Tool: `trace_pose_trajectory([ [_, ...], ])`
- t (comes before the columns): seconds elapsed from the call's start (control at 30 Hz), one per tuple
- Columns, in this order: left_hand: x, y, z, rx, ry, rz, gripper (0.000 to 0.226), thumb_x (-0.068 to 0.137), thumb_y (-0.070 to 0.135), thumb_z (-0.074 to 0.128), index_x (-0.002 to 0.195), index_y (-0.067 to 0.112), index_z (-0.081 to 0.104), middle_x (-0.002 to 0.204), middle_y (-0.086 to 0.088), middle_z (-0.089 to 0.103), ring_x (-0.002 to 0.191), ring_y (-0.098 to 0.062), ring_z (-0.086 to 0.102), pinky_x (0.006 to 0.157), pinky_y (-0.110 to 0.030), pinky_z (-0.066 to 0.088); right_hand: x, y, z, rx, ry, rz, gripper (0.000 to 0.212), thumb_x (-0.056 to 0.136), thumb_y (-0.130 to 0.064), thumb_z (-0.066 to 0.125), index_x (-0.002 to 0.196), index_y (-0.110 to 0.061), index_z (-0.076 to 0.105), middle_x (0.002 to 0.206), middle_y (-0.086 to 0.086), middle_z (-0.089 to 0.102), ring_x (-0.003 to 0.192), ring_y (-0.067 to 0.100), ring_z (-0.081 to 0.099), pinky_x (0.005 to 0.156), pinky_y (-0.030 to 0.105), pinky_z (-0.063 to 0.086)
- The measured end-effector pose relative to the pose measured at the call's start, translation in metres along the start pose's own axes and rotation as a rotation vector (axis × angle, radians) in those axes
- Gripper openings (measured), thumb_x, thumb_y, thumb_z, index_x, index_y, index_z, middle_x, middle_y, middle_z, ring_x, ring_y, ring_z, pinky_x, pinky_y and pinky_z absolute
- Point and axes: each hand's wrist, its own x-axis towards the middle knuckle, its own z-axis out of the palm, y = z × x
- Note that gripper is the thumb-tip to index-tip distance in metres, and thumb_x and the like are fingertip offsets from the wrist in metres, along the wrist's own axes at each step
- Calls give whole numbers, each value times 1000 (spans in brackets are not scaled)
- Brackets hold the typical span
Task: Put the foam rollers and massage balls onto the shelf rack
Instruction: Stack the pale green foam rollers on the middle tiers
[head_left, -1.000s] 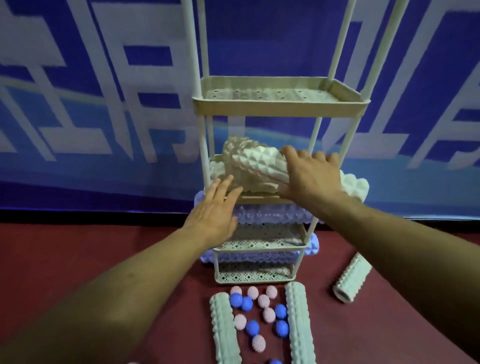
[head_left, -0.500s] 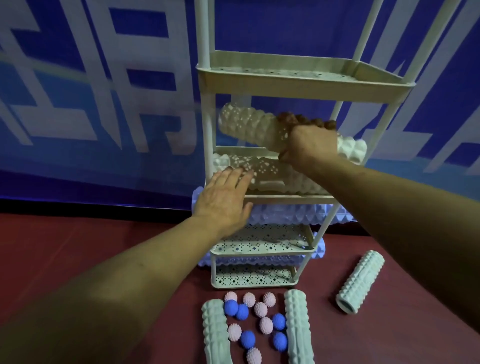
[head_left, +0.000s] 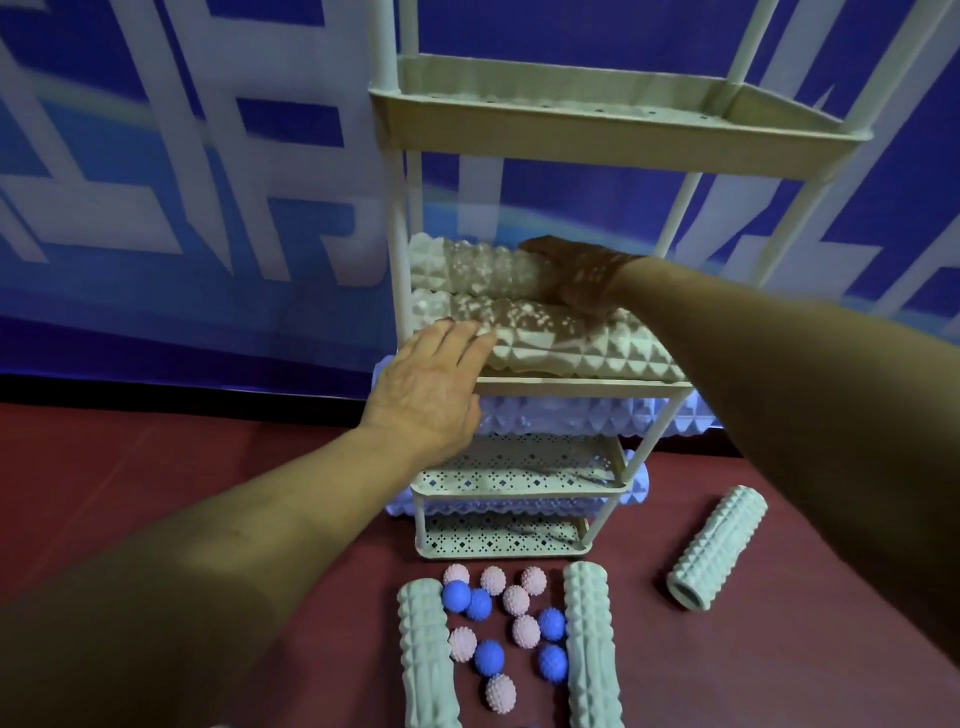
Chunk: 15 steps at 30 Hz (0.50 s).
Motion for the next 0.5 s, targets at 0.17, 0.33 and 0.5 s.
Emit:
trace_pose_trajectory([
  [0.17,-2,-9,-3,-9,-5,30,69,92,32,54,152,22,22,155,5,23,142,-18,19,117,-33,21,4,-4,18,59,19,8,56,99,-47,36,153,-38,23,160,0,30,143,31,33,117,47,27],
  [0.33,1,-12,-1,-49,-38,22,70,90,36,58,149,27,21,154,6,21,143,-19,17,106,-45,43,-22,-15,39,21,324,59,65,93,-57,34,154,-39,19,162,-2,25,147,29,23,120,52,13],
  [0.5,14,-4,-4,-115,-78,-63,69,94,36,50,151,33,12,157,3,13,146,-23,6,111,-49,36,-64,5,55,-50,315,107,77,89,-74,32,155,-40,14,163,1,22,148,35,19,118,56,10],
])
